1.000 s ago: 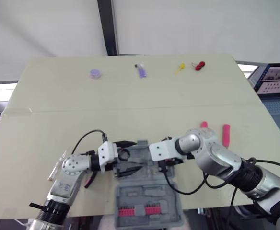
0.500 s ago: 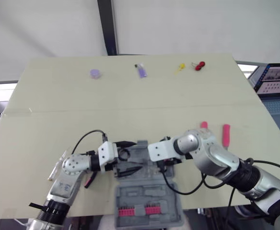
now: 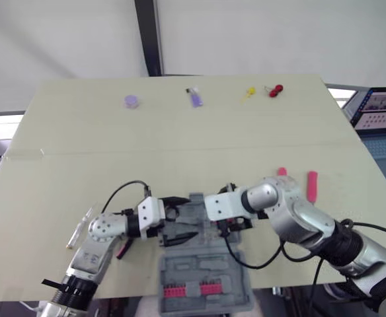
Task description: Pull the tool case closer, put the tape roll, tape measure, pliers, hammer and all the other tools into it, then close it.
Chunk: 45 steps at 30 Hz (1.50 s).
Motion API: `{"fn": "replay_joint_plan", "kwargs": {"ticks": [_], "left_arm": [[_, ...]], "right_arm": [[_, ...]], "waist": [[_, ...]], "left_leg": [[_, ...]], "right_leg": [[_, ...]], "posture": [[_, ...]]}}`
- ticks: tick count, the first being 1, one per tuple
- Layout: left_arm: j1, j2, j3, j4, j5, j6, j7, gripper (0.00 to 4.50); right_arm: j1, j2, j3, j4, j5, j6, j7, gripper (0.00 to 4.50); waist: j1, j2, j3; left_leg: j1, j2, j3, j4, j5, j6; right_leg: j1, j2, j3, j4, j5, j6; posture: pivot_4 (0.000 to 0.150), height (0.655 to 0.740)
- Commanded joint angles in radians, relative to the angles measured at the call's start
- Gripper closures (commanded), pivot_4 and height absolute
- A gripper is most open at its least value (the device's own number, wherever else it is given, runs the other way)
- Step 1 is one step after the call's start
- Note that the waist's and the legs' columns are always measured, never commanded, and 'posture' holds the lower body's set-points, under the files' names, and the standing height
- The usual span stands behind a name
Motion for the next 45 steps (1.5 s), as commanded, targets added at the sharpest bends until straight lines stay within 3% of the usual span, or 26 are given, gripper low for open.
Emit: {"fn": "replay_joint_plan", "kwargs": {"ticks": [1,4,5,7,11,17,31,45], "left_arm": [[-0.004,-0.004,-0.006,-0.021,-0.001,-0.014,0.002,0.00],[-0.009,-0.007,-0.009,-0.014,-0.002,-0.016,0.002,0.00],[-0.012,-0.007,-0.009,-0.009,-0.002,-0.017,0.002,0.00],[-0.020,-0.008,-0.009,-0.001,-0.002,-0.018,0.000,0.00],[-0.039,-0.005,-0.009,0.017,-0.003,-0.023,-0.007,0.00],[-0.048,-0.002,-0.008,0.030,-0.004,-0.029,-0.009,0.00],[-0.052,0.009,0.001,0.027,-0.001,-0.024,-0.001,0.00],[-0.054,0.029,0.007,0.015,-0.009,-0.009,-0.005,0.00]], "right_arm": [[0.036,-0.026,-0.110,-0.094,0.087,0.005,0.030,0.04],[0.085,-0.037,-0.197,-0.087,0.164,-0.052,0.012,0.04],[0.110,-0.047,-0.232,-0.066,0.187,-0.094,-0.004,0.27],[0.160,-0.060,-0.291,-0.024,0.228,-0.202,-0.035,0.87],[0.234,-0.028,-0.363,0.066,0.303,-0.383,-0.088,2.84],[0.284,0.001,-0.398,0.205,0.333,-0.550,-0.149,2.84],[0.317,0.067,-0.448,0.436,0.453,-0.678,-0.139,2.84],[0.381,0.148,-0.417,0.792,0.425,-0.840,-0.163,2.84]], "waist": [[0.001,0.000,0.000],[0.001,0.000,0.000],[0.002,0.000,0.000],[0.002,0.000,0.000],[0.000,0.000,0.000],[0.002,0.000,0.000],[0.000,0.000,0.000],[0.000,-0.007,-0.007]], "left_leg": [[0.000,0.000,-0.001,0.000,0.000,0.000],[0.000,0.000,-0.001,0.000,0.000,0.000],[0.000,0.000,-0.001,0.000,0.000,0.000],[0.000,0.000,-0.002,-0.001,0.000,0.000],[0.000,0.000,-0.002,-0.001,0.000,0.000],[0.001,0.000,-0.001,-0.001,0.000,0.000],[0.001,0.000,-0.001,-0.001,0.000,0.000],[0.010,0.000,-0.001,-0.005,0.000,0.000]], "right_leg": [[0.000,0.000,0.000,0.000,0.000,0.000],[0.001,0.000,0.000,0.000,0.000,0.000],[0.001,0.000,0.000,0.000,0.000,0.000],[0.001,0.000,0.000,-0.001,0.000,0.000],[0.002,0.000,-0.001,-0.001,0.000,0.000],[0.002,0.000,0.000,-0.001,0.000,0.000],[0.002,0.000,0.000,-0.001,0.000,0.000],[0.010,0.000,0.000,-0.001,0.000,0.000]], "posture": [[0.150,0.7400],[0.150,0.7400],[0.150,0.7400],[0.150,0.7400],[0.150,0.7400],[0.150,0.7400],[0.150,0.7400],[0.150,0.7400]]}}
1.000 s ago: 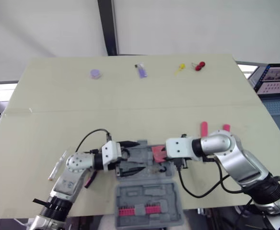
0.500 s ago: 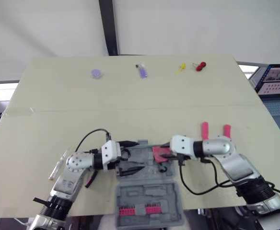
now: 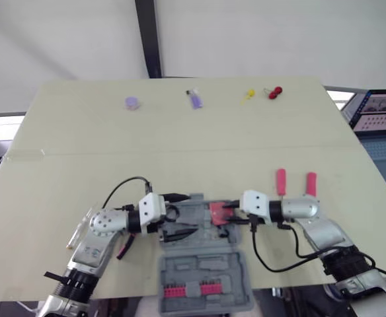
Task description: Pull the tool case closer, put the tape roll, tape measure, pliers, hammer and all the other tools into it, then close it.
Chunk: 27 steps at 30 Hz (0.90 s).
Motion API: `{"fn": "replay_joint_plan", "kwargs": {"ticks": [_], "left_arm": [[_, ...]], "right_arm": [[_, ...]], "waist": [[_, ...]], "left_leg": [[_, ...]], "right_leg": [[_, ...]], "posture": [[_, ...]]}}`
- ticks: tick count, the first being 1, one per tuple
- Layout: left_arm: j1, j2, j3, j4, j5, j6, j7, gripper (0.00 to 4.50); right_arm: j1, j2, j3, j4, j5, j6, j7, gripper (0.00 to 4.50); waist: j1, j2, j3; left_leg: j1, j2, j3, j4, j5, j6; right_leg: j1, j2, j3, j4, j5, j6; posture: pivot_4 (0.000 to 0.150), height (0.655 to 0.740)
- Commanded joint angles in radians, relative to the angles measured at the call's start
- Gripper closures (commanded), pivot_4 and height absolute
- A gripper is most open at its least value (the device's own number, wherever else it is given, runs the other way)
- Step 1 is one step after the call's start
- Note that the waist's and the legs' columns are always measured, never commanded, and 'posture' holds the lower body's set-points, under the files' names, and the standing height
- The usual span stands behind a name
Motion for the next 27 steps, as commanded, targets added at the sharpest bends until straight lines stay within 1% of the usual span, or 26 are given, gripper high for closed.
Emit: {"fn": "replay_joint_plan", "kwargs": {"ticks": [1,3,5,7,8,14,16,18,20,22,25,27], "left_arm": [[-0.007,0.009,0.015,-0.031,-0.011,0.001,-0.003,0.00],[-0.009,0.013,0.014,-0.032,-0.012,0.007,-0.007,0.00],[-0.010,0.015,0.014,-0.034,-0.012,0.012,-0.009,0.00],[-0.010,0.019,0.014,-0.037,-0.015,0.016,-0.010,0.00],[-0.010,0.020,0.014,-0.039,-0.015,0.018,-0.011,0.00],[-0.008,0.027,0.016,-0.047,-0.016,0.030,-0.014,0.00],[-0.009,0.028,0.015,-0.047,-0.014,0.031,-0.013,0.00],[-0.010,0.031,0.013,-0.045,-0.003,0.020,-0.013,0.00],[-0.006,0.034,0.012,-0.051,0.003,0.014,-0.011,0.00],[0.006,0.044,0.027,-0.077,-0.017,0.046,-0.007,0.00],[0.030,0.071,0.052,-0.115,-0.040,0.095,-0.003,0.00],[0.050,0.095,0.080,-0.146,-0.056,0.141,0.010,0.00]], "right_arm": [[0.052,0.020,0.033,0.154,-0.040,0.036,-0.008,2.84],[0.060,0.036,0.039,0.214,-0.038,0.056,0.003,2.84],[0.060,0.048,0.048,0.264,-0.048,0.047,0.000,2.84],[0.056,0.059,0.053,0.293,-0.051,0.041,0.000,2.84],[0.055,0.063,0.056,0.305,-0.053,0.038,0.002,2.84],[0.041,0.081,0.067,0.386,-0.073,0.026,0.011,2.84],[0.037,0.086,0.061,0.398,-0.071,0.014,0.009,2.84],[0.035,0.093,0.042,0.381,-0.049,0.005,0.010,2.84],[0.043,0.085,0.016,0.326,-0.022,0.000,0.014,2.84],[0.054,0.058,-0.023,0.208,0.026,0.029,0.029,2.84],[0.076,-0.002,-0.091,-0.041,0.135,0.166,0.057,2.84],[0.091,-0.061,-0.165,-0.233,0.246,0.317,0.051,2.84]], "waist": [[0.000,-0.002,-0.005],[0.000,-0.003,-0.007],[0.000,-0.007,-0.012],[0.000,-0.010,-0.021],[0.000,-0.011,-0.025],[0.000,-0.008,-0.038],[0.000,-0.006,-0.042],[0.000,-0.007,-0.044],[0.000,-0.007,-0.044],[0.000,-0.007,-0.043],[0.009,0.012,-0.030],[0.019,0.019,-0.019]], "left_leg": [[0.000,0.000,0.000,0.000,0.000,0.000],[0.002,0.000,0.000,0.000,0.000,0.000],[0.008,0.000,-0.002,-0.002,0.000,0.000],[0.015,0.000,-0.002,-0.010,0.000,0.000],[0.016,0.000,-0.002,-0.010,0.000,0.000],[0.022,0.001,-0.003,-0.013,0.000,0.000],[0.022,0.002,-0.004,-0.013,0.000,-0.001],[0.023,0.002,-0.004,-0.013,0.000,-0.001],[0.022,0.002,-0.005,-0.013,-0.001,-0.001],[0.022,0.002,-0.005,-0.013,-0.001,-0.002],[0.015,0.000,-0.008,-0.011,-0.002,-0.003],[0.012,-0.001,-0.009,-0.011,-0.002,-0.003]], "right_leg": [[0.000,0.000,0.000,0.000,0.000,0.000],[0.002,0.000,0.000,0.000,0.000,0.000],[0.010,0.001,-0.001,-0.003,0.000,0.000],[0.015,0.001,-0.001,-0.006,0.000,0.000],[0.017,0.002,-0.001,-0.008,0.000,0.000],[0.026,0.004,-0.001,-0.015,0.000,0.000],[0.027,0.004,-0.001,-0.017,0.000,0.000],[0.027,0.005,-0.001,-0.017,0.000,0.000],[0.028,0.005,-0.001,-0.018,0.000,0.000],[0.028,0.005,-0.001,-0.018,0.000,0.000],[0.025,0.004,0.002,-0.021,0.000,0.000],[0.022,0.005,0.001,-0.020,0.000,0.000]], "posture": [[0.150,0.7400],[0.150,0.7400],[0.150,0.7400],[0.150,0.7400],[0.150,0.7400],[0.150,0.7400],[0.150,0.7400],[0.150,0.7400],[0.150,0.7400],[0.150,0.7400],[0.150,0.7400],[0.150,0.7400]]}}
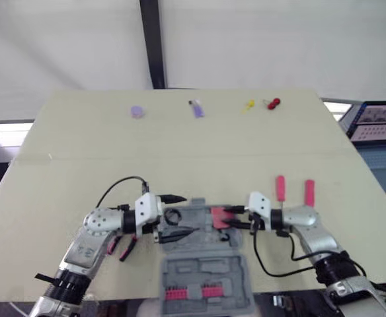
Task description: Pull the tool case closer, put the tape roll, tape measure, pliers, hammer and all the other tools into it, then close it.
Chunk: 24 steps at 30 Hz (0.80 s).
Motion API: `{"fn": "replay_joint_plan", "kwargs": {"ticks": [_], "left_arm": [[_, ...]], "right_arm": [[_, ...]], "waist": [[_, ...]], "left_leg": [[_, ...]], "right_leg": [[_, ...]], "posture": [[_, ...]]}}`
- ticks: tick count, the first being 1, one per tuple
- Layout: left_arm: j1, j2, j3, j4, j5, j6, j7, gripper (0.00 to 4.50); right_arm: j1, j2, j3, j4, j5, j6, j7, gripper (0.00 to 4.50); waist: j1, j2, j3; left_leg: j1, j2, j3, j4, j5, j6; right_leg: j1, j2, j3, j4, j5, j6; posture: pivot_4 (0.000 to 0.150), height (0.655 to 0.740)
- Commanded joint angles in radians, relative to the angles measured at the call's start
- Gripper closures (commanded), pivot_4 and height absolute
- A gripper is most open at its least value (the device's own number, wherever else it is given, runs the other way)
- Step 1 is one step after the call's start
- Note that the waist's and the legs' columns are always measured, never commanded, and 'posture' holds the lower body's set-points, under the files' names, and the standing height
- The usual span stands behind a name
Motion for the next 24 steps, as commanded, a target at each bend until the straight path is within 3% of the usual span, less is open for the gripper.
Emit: {"fn": "replay_joint_plan", "kwargs": {"ticks": [1,3,5,6,9,12,16,19,24], "left_arm": [[0.028,0.035,0.061,-0.077,-0.046,0.068,0.022,0.00],[0.043,0.055,0.108,-0.100,-0.064,0.110,0.044,0.00],[0.061,0.081,0.176,-0.102,-0.081,0.144,0.069,0.00],[0.071,0.094,0.206,-0.101,-0.088,0.160,0.079,0.00],[0.126,0.163,0.381,-0.066,-0.117,0.215,0.125,0.00],[0.202,0.231,0.569,-0.024,-0.133,0.255,0.156,0.00],[0.282,0.271,0.730,0.022,-0.148,0.291,0.181,0.00],[0.322,0.264,0.845,0.160,-0.131,0.271,0.237,0.00],[0.362,0.237,0.867,0.302,-0.076,0.180,0.302,0.00]], "right_arm": [[0.030,-0.090,-0.119,-0.279,0.162,0.237,0.002,2.84],[0.073,-0.143,-0.193,-0.378,0.230,0.335,-0.014,2.84],[0.141,-0.192,-0.275,-0.423,0.267,0.391,-0.032,2.84],[0.174,-0.210,-0.310,-0.434,0.276,0.405,-0.039,2.61],[0.298,-0.248,-0.488,-0.367,0.287,0.405,-0.073,1.58],[0.377,-0.267,-0.630,-0.245,0.270,0.361,-0.104,0.02],[0.413,-0.267,-0.739,-0.115,0.262,0.315,-0.143,0.02],[0.409,-0.260,-0.820,0.045,0.251,0.250,-0.194,0.02],[0.377,-0.259,-0.833,0.271,0.219,0.124,-0.214,0.02]], "waist": [[0.008,0.004,0.007],[0.012,0.006,0.013],[0.014,0.000,0.018],[0.016,-0.003,0.020],[0.024,-0.010,0.024],[0.027,-0.010,0.027],[0.023,-0.010,0.028],[0.014,-0.010,0.028],[0.009,-0.010,0.029]], "left_leg": [[-0.004,0.000,0.000,0.001,0.000,0.000],[-0.014,0.000,0.000,0.005,0.000,0.000],[-0.013,0.000,0.000,0.007,0.000,0.000],[-0.013,0.000,0.000,0.006,0.000,0.000],[-0.014,0.000,0.000,0.007,0.000,0.000],[-0.014,0.000,0.001,0.007,0.000,0.000],[-0.011,0.000,0.004,0.003,0.000,0.000],[-0.011,0.000,0.004,0.002,0.000,-0.001],[-0.011,0.000,0.006,0.000,0.000,-0.001]], "right_leg": [[-0.004,0.000,0.000,0.001,0.000,0.000],[-0.015,0.000,0.000,0.006,0.000,0.000],[-0.015,0.000,0.000,0.007,0.000,0.000],[-0.014,0.000,0.000,0.007,0.000,0.000],[-0.014,0.000,0.001,0.007,0.000,0.000],[-0.014,-0.001,0.001,0.006,0.000,0.001],[-0.015,0.000,0.002,0.005,0.000,0.001],[-0.015,-0.001,0.003,0.005,0.000,0.001],[-0.017,-0.001,0.003,0.004,0.000,0.001]], "posture": [[0.150,0.7400],[0.150,0.7400],[0.150,0.7400],[0.150,0.7400],[0.150,0.7400],[0.150,0.7400],[0.150,0.7400],[0.150,0.7400],[0.150,0.7400]]}}
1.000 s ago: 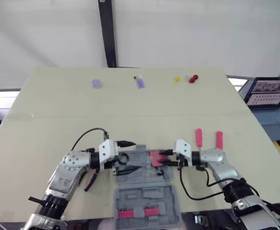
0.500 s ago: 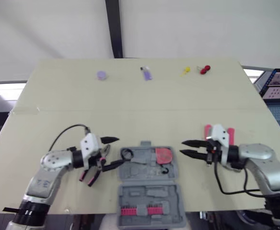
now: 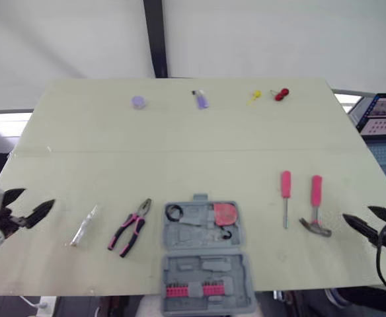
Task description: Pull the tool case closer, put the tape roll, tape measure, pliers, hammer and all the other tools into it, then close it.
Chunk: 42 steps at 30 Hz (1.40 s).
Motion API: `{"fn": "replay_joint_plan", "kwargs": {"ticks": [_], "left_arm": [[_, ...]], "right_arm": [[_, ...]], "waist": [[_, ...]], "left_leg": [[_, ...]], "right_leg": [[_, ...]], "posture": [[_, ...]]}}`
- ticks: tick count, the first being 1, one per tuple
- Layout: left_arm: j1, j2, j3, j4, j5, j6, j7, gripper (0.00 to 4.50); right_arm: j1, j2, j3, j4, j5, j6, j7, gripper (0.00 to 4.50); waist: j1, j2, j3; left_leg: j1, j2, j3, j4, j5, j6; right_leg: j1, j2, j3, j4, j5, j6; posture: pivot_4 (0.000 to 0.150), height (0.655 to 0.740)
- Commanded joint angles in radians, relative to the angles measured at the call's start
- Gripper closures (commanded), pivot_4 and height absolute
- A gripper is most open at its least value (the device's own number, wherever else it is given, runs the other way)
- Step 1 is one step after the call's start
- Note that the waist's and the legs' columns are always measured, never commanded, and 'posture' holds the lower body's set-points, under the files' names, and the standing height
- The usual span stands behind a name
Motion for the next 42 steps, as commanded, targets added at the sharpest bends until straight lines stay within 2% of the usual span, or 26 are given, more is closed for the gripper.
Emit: {"fn": "replay_joint_plan", "kwargs": {"ticks": [1,7,13,16,19,22,27,32,42], "left_arm": [[0.015,-0.022,0.024,0.061,0.025,-0.066,0.046,0.00],[0.005,-0.036,0.019,0.098,0.026,-0.099,0.084,0.00],[0.002,-0.047,-0.021,0.102,0.023,-0.115,0.073,0.00],[0.011,-0.087,-0.040,-0.027,-0.041,-0.074,0.043,0.00],[0.053,-0.131,-0.120,-0.222,-0.071,-0.007,0.030,0.00],[0.057,-0.162,-0.179,-0.371,-0.103,0.084,0.067,0.00],[0.067,-0.225,-0.279,-0.579,-0.100,0.223,0.189,0.00],[0.133,-0.290,-0.408,-0.747,-0.068,0.311,0.283,0.00],[0.155,-0.293,-0.543,-0.775,0.071,0.385,0.380,0.00]], "right_arm": [[-0.021,0.000,-0.026,0.119,-0.014,-0.099,-0.017,0.02],[-0.030,0.001,-0.004,0.190,-0.019,-0.165,-0.005,0.02],[-0.013,-0.001,-0.007,0.147,-0.003,-0.163,0.009,0.02],[0.017,0.003,0.004,-0.036,0.059,-0.078,0.052,0.02],[-0.008,-0.025,0.086,-0.314,0.139,0.063,0.092,0.02],[-0.106,-0.059,0.223,-0.575,0.219,0.204,0.120,0.02],[-0.303,-0.061,0.449,-0.803,0.274,0.321,0.153,0.02],[-0.467,0.002,0.644,-0.799,0.193,0.283,0.206,0.02],[-0.584,0.056,0.710,-0.785,0.178,0.287,0.249,0.02]], "waist": [[0.000,0.000,0.000],[-0.001,0.000,0.000],[0.000,0.000,0.000],[0.000,0.000,0.000],[-0.002,0.001,0.000],[-0.012,0.002,0.001],[0.001,0.002,0.001],[0.012,-0.002,0.002],[0.020,-0.001,0.002]], "left_leg": [[0.000,0.000,0.000,0.000,0.000,0.000],[0.000,0.000,0.001,0.001,0.000,-0.001],[0.001,0.000,0.001,0.000,0.000,-0.001],[0.000,0.000,0.001,0.000,0.000,-0.001],[0.000,0.000,0.001,0.001,0.000,-0.001],[0.001,0.001,0.001,0.001,0.001,-0.001],[-0.001,0.001,-0.001,0.000,0.000,-0.001],[-0.002,-0.001,-0.002,0.003,0.000,0.000],[-0.002,0.000,-0.002,0.006,0.000,0.000]], "right_leg": [[0.000,0.000,0.000,0.000,0.000,0.000],[0.000,0.000,0.001,0.001,0.000,0.000],[0.000,0.000,0.001,0.001,0.000,0.000],[-0.001,0.000,0.001,0.001,0.000,0.000],[-0.001,0.000,0.002,0.002,0.000,0.000],[-0.002,0.000,0.002,0.004,0.000,0.000],[-0.003,0.000,0.001,0.003,0.000,0.000],[-0.001,-0.001,0.001,0.002,0.000,0.000],[-0.001,0.000,0.001,0.003,0.000,0.000]], "posture": [[0.150,0.7400],[0.150,0.7400],[0.150,0.7400],[0.150,0.7400],[0.150,0.7400],[0.150,0.7400],[0.150,0.7400],[0.150,0.7400],[0.150,0.7400]]}}
